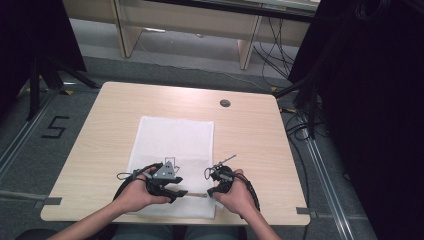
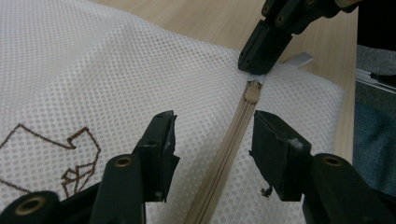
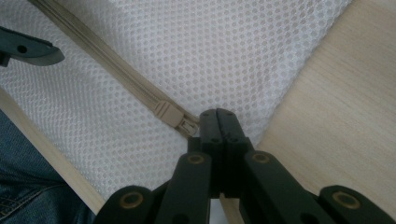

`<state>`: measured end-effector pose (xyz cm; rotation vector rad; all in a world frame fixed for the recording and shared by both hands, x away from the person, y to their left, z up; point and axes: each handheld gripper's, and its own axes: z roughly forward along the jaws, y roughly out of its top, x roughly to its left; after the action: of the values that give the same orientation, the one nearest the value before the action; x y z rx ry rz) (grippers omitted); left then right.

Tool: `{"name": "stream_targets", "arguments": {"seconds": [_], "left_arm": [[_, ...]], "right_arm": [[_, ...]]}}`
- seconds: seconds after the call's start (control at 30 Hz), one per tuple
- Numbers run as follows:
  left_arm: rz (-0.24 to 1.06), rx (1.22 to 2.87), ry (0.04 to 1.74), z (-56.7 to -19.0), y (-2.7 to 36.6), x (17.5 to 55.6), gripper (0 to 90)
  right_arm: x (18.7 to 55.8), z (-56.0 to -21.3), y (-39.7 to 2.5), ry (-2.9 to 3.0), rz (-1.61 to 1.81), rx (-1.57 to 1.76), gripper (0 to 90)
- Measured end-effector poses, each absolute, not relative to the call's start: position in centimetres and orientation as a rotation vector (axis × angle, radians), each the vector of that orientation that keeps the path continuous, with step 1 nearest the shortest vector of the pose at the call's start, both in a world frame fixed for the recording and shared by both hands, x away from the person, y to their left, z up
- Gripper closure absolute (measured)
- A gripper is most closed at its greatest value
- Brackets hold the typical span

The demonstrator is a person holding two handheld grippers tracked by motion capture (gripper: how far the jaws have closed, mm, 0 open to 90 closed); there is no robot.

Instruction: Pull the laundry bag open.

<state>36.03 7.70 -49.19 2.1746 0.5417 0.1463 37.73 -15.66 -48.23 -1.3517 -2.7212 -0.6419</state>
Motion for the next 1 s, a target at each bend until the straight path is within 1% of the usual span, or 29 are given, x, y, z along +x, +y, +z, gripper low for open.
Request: {"name": "stream_targets", "arguments": {"seconds": [0.4, 0.77, 1.0], "left_arm": [[0.119, 2.228, 0.44, -49.5, 5.4, 35.8, 55.7], [0.087, 2.247, 0.418, -49.9, 3.6, 36.1, 64.8], [0.07, 2.267, 0.394, -50.4, 3.1, 36.2, 66.6]], "right_arm": [[37.7, -48.2, -15.7, -2.721, -0.639, -1.354, 90.0], [37.7, -48.2, -15.7, -2.72, -0.649, -1.357, 90.0], [37.7, -48.2, -15.7, -2.708, -0.648, -1.364, 90.0]]}}
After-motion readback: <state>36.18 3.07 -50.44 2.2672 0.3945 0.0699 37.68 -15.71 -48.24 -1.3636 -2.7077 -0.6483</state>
